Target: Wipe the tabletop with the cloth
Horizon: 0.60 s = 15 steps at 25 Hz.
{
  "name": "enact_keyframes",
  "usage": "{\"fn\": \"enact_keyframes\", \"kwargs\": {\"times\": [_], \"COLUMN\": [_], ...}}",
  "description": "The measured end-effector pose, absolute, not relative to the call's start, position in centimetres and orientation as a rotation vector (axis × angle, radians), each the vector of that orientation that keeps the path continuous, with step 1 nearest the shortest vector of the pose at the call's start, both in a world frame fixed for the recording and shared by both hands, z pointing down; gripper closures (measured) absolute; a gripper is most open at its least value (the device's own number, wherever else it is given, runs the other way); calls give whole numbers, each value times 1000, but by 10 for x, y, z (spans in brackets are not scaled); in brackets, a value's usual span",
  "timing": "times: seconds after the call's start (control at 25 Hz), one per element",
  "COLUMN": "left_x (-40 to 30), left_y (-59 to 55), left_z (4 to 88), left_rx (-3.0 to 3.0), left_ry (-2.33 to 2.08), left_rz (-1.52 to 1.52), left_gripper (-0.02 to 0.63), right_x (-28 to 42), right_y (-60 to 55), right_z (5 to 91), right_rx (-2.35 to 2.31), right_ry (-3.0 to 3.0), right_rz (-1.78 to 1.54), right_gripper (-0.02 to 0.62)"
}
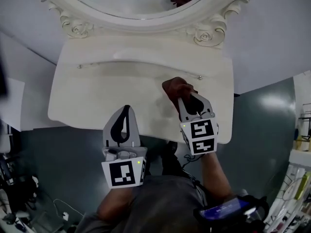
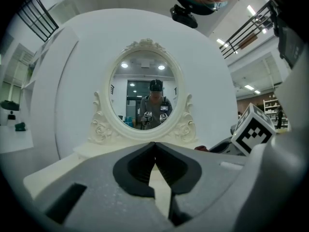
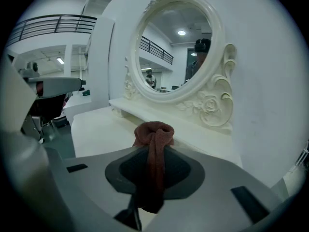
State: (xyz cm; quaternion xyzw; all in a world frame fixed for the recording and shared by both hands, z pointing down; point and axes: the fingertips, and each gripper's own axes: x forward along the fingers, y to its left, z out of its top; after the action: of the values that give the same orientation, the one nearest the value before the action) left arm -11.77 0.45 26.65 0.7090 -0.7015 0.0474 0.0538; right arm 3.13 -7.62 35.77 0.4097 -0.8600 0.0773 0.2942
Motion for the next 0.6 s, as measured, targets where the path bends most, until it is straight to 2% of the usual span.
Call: {"fn": "enact_keyframes", "kwargs": {"times": [0.32, 0.6], "left_x": [-197, -237], "left_y": [51, 79], "left_z": [293, 332], "left_rx": [2061, 2011], "left_ry": [-2170, -2139], "left_rz": [190, 252], "left_gripper": [592, 592], "right_x": [-71, -116], "right_y": [-29, 12], "right_z": [392, 445], "right_rx": [938, 852], "right_ry": [-2314, -2275], "right_rz": [210, 257], "right_gripper": [515, 515]}}
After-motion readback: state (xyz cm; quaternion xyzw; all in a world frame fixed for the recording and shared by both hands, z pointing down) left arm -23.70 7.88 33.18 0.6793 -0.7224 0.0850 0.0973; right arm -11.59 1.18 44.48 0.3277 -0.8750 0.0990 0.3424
